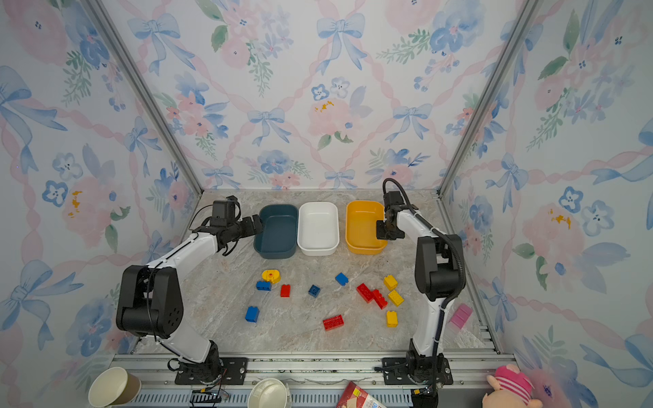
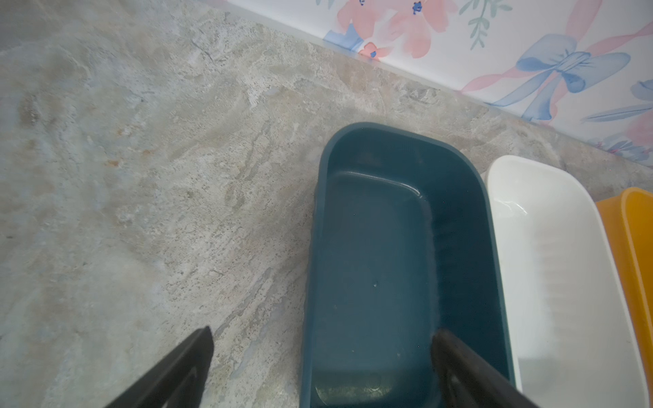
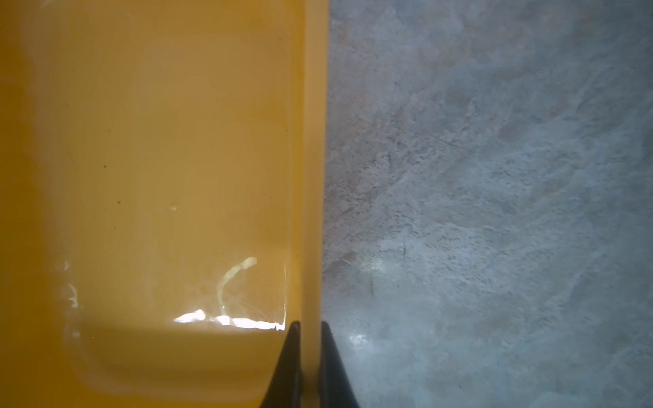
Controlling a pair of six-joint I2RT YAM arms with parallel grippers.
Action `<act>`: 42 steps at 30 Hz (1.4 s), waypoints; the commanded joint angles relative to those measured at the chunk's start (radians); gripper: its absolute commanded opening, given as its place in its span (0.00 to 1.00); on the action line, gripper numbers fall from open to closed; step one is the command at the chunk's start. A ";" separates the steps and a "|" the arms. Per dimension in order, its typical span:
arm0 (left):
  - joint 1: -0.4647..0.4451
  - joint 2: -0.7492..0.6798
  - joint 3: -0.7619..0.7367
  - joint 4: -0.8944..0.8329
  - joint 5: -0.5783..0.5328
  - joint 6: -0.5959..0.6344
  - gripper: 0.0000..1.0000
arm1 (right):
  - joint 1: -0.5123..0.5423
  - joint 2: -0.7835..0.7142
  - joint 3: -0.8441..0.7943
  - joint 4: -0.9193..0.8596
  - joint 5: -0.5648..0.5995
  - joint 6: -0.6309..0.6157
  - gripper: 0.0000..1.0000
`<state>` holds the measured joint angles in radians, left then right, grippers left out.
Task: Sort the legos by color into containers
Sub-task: 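Grip the yellow bin wall with the right gripper and slide it against the white bin, then grasp a yellow brick with the right gripper while the left gripper lowers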
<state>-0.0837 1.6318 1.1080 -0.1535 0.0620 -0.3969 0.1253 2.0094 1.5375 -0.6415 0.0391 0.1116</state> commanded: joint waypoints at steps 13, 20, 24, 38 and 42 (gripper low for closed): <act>0.018 -0.044 -0.018 0.003 0.021 0.018 0.98 | 0.043 0.062 0.068 -0.066 -0.029 -0.073 0.00; 0.018 -0.044 -0.017 0.002 0.020 0.016 0.98 | 0.040 0.051 0.071 -0.070 -0.040 -0.061 0.18; 0.018 -0.052 -0.015 0.003 0.020 0.010 0.98 | 0.033 0.021 0.074 -0.070 -0.048 -0.049 0.37; -0.015 -0.145 -0.057 0.003 0.021 -0.026 0.98 | -0.031 -0.254 -0.120 -0.075 -0.114 0.076 0.73; -0.038 -0.178 -0.092 0.002 0.029 -0.041 0.98 | -0.038 -0.349 -0.221 -0.104 -0.122 0.098 0.74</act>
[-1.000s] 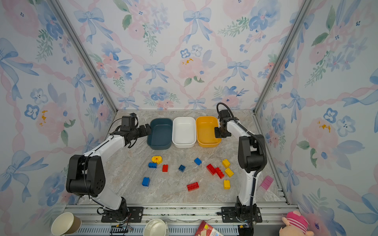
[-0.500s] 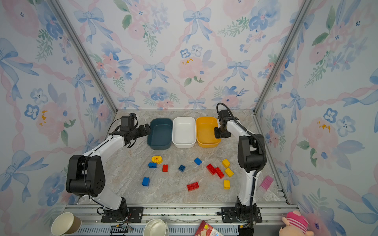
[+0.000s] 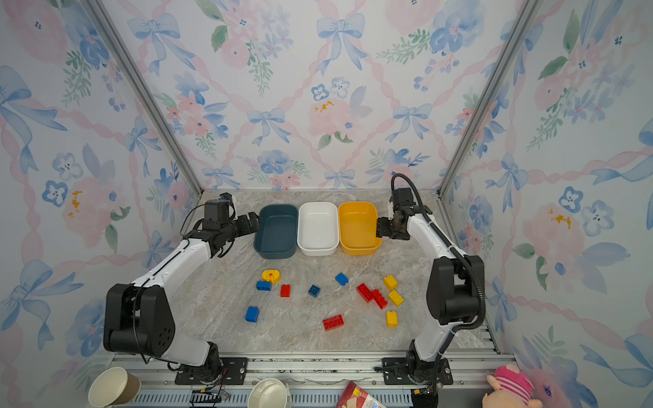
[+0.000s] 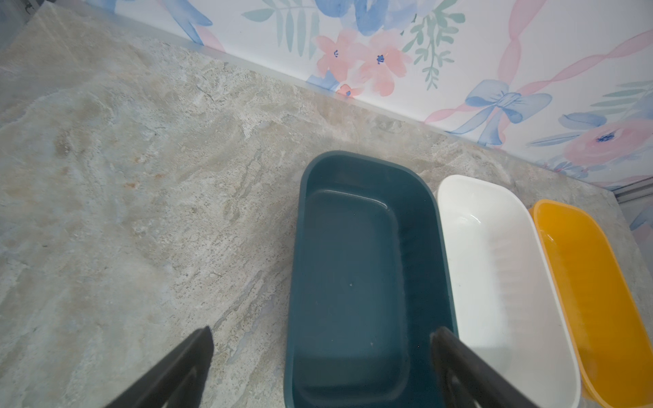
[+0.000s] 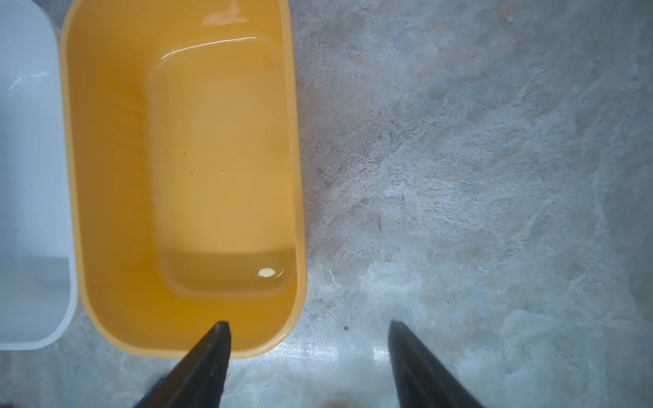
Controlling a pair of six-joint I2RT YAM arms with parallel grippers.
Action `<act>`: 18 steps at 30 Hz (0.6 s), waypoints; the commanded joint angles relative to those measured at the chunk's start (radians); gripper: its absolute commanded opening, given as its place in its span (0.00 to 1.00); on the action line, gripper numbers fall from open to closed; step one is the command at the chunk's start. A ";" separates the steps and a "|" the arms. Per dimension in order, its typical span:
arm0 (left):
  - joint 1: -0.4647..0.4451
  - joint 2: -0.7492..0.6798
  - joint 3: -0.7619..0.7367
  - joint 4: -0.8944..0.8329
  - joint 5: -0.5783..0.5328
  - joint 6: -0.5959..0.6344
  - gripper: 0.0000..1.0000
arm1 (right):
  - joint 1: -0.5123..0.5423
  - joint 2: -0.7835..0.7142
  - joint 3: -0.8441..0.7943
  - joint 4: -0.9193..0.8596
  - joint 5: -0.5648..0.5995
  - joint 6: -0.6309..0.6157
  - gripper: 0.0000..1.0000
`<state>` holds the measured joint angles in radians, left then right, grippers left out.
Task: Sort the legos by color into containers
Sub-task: 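Grasp a yellow brick with the right gripper while the left gripper lowers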
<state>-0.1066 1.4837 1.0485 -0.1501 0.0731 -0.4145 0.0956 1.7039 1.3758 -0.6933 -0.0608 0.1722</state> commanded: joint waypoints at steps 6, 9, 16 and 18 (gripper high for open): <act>-0.024 -0.076 -0.095 0.000 0.051 -0.021 0.98 | 0.014 -0.205 -0.230 -0.093 -0.023 0.084 0.74; -0.025 -0.120 -0.123 0.004 0.073 -0.031 0.98 | 0.032 -0.254 -0.296 -0.107 -0.018 0.097 0.75; -0.024 -0.211 -0.227 0.041 0.130 -0.023 0.98 | 0.052 -0.280 -0.400 -0.087 0.072 0.048 0.74; -0.024 -0.224 -0.243 0.041 0.150 -0.021 0.98 | 0.058 -0.265 -0.410 -0.086 0.074 0.033 0.74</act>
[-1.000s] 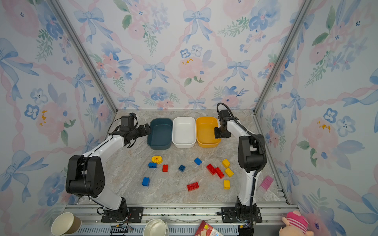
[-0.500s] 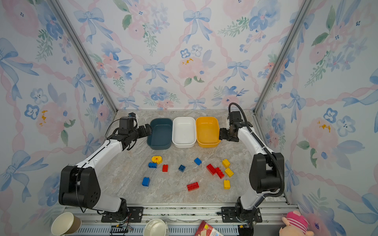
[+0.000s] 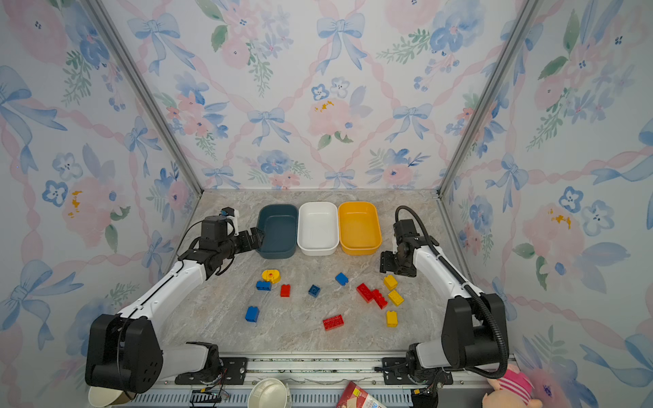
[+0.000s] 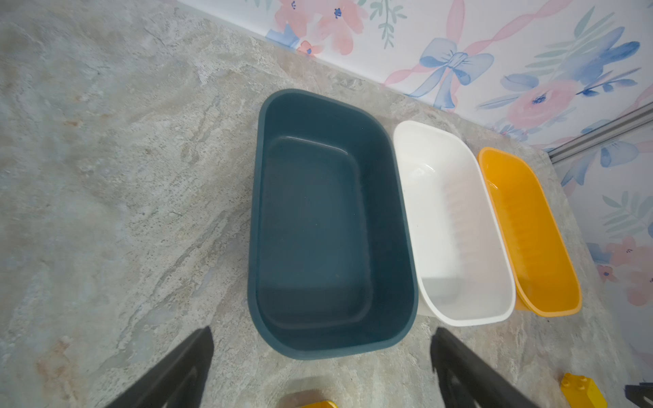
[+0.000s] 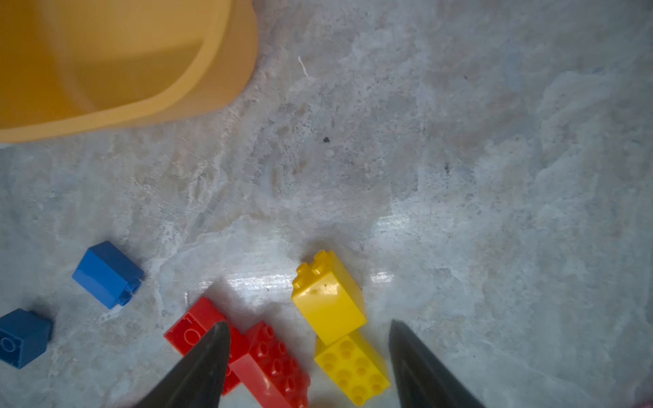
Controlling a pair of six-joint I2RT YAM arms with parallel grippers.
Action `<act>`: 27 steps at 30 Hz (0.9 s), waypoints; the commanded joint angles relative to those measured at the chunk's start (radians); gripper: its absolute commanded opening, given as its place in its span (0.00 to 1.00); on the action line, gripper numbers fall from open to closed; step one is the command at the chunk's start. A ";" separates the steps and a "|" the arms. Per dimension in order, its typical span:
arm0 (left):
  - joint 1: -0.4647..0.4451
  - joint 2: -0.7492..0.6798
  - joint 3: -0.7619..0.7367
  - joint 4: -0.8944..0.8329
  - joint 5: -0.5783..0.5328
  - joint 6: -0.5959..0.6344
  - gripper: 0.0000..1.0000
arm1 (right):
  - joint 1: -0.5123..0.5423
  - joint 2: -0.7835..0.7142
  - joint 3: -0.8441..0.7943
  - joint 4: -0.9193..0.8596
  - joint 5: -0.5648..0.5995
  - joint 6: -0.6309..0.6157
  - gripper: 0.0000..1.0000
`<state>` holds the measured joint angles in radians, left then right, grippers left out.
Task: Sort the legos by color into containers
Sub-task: 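Grasp a yellow brick with the right gripper while the left gripper lowers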
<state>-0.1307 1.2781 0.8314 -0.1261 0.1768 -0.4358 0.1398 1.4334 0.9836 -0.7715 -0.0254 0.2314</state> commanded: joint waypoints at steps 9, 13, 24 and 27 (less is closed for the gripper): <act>-0.003 -0.086 -0.093 0.037 0.056 -0.033 0.98 | 0.058 0.129 -0.027 0.055 0.036 -0.091 0.73; -0.003 -0.104 -0.123 0.036 0.060 -0.028 0.98 | 0.064 0.174 -0.027 0.053 0.075 -0.112 0.72; -0.003 -0.154 -0.171 0.037 0.035 -0.039 0.98 | 0.071 0.178 -0.040 0.059 0.105 -0.119 0.40; -0.003 -0.167 -0.188 0.036 0.030 -0.051 0.98 | 0.072 0.185 -0.033 0.054 0.106 -0.123 0.30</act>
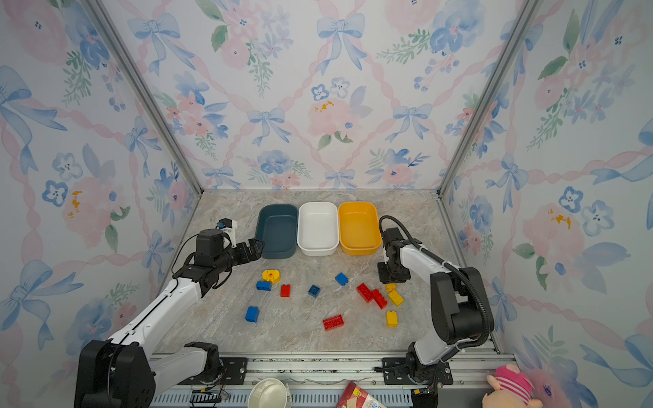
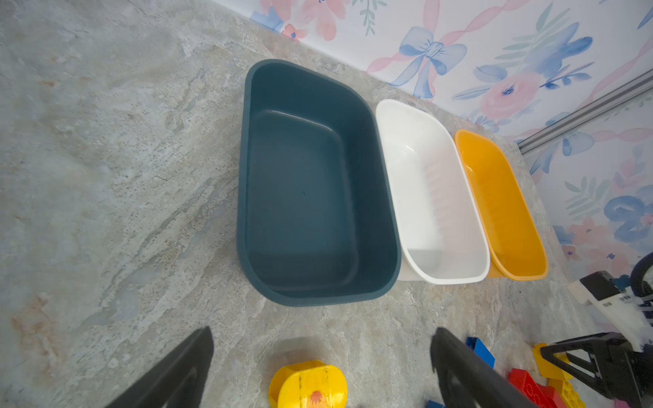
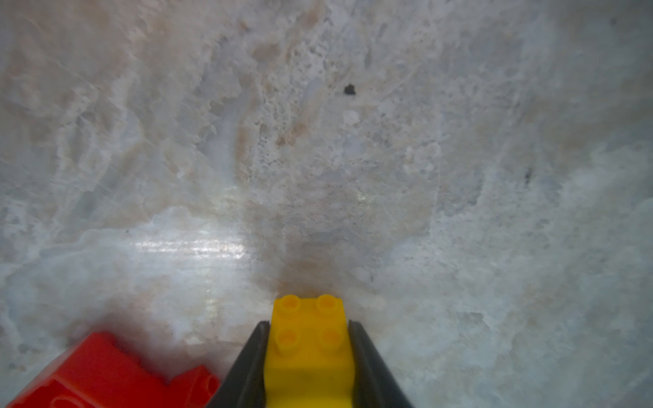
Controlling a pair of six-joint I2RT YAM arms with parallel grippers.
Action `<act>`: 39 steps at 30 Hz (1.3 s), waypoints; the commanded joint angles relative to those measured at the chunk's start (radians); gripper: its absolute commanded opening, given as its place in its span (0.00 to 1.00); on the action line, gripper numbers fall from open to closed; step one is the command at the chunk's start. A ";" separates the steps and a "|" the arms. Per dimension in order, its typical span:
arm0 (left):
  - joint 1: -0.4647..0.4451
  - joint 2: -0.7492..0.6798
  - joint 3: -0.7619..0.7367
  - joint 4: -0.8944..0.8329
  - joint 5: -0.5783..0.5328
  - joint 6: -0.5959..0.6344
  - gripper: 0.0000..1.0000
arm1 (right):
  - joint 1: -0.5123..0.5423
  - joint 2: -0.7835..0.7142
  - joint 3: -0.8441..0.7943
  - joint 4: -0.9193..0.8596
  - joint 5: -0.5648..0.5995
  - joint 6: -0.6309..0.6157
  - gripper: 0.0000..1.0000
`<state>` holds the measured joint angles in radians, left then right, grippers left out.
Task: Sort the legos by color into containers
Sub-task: 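Grasp a yellow brick with the right gripper while the left gripper lowers, then carry the yellow brick into the yellow bin and open the right gripper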
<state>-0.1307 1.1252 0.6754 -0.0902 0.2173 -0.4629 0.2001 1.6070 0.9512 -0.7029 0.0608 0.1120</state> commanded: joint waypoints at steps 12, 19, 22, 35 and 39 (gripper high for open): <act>-0.006 -0.047 -0.075 0.001 -0.020 -0.048 0.98 | 0.021 -0.050 0.074 -0.051 -0.042 0.078 0.19; -0.013 -0.037 -0.083 0.001 -0.025 -0.055 0.98 | 0.052 -0.066 0.239 -0.078 -0.056 0.143 0.19; -0.018 -0.024 -0.086 0.000 -0.025 -0.054 0.98 | 0.064 -0.038 0.324 -0.076 -0.052 0.167 0.20; -0.045 0.044 -0.089 -0.004 -0.015 -0.044 0.98 | 0.107 0.249 0.628 -0.042 0.005 0.221 0.21; -0.061 0.045 -0.101 -0.007 -0.020 -0.055 0.98 | 0.114 0.319 0.664 -0.038 0.000 0.221 0.21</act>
<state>-0.1810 1.1622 0.5968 -0.0910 0.1989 -0.5034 0.2993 1.8931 1.5761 -0.7364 0.0437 0.3153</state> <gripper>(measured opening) 0.979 0.337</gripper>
